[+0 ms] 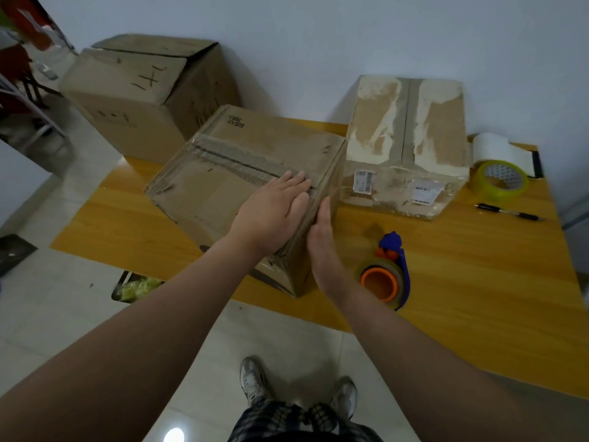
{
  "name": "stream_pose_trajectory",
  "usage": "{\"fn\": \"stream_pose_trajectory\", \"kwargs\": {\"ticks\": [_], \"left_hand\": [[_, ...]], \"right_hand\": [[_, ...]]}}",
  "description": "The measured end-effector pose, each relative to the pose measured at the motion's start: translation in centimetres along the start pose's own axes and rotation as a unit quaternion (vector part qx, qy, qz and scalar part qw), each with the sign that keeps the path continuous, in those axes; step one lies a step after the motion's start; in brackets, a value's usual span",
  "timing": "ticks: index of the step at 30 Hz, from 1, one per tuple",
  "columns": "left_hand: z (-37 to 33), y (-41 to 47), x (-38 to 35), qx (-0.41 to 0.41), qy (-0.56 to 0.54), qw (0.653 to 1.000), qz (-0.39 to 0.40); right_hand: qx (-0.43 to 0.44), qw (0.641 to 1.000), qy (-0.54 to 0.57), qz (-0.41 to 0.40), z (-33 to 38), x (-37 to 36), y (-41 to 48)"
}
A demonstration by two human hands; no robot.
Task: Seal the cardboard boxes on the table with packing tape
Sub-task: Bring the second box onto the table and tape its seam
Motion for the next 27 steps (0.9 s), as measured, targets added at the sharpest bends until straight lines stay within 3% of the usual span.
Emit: {"fn": "stream_pose_trajectory", "kwargs": {"ticks": [4,9,13,17,20,23,27], "left_hand": [[0.1,0.1,-0.1,0.004,-0.002,1.000,0.012],[0.2,0.1,-0.2,-0.006,0.026,0.999,0.033],[0.1,-0.2,-0.4,-0.013,0.080,0.992,0.099],[0.5,-0.7,0.1,-0.026,0.077,0.989,0.127],[1.1,-1.2,0.9,-0.048,0.058,0.987,0.141],[1.8,-2.5,1.6,-0.105,0.050,0.979,0.170],[4.0,-4.6,2.9,-0.192,0.071,0.957,0.208]], "right_hand": [[-0.081,0.992,-0.095,0.004,-3.7,1.0,-0.4],[0.010,0.998,-0.050,-0.023,2.1,0.7,0.8],[-0.029,0.999,-0.023,0.024,-0.8,-0.3,0.0],[-0.037,0.994,-0.106,-0.018,-0.8,1.2,-0.1],[-0.034,0.967,-0.197,-0.160,2.8,3.4,0.2],[0.031,0.947,-0.282,-0.153,7.3,4.0,0.8],[0.083,0.816,-0.566,-0.086,9.2,2.7,2.2]]}}
Point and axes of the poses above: each hand's wrist, its own y-axis towards the middle knuckle, its own x-axis out of the back of the hand, z = x × y, the point moved 3 cm from there along y, towards the middle knuckle, and after that the axes turned 15 degrees about -x, right-handed, at the moved point
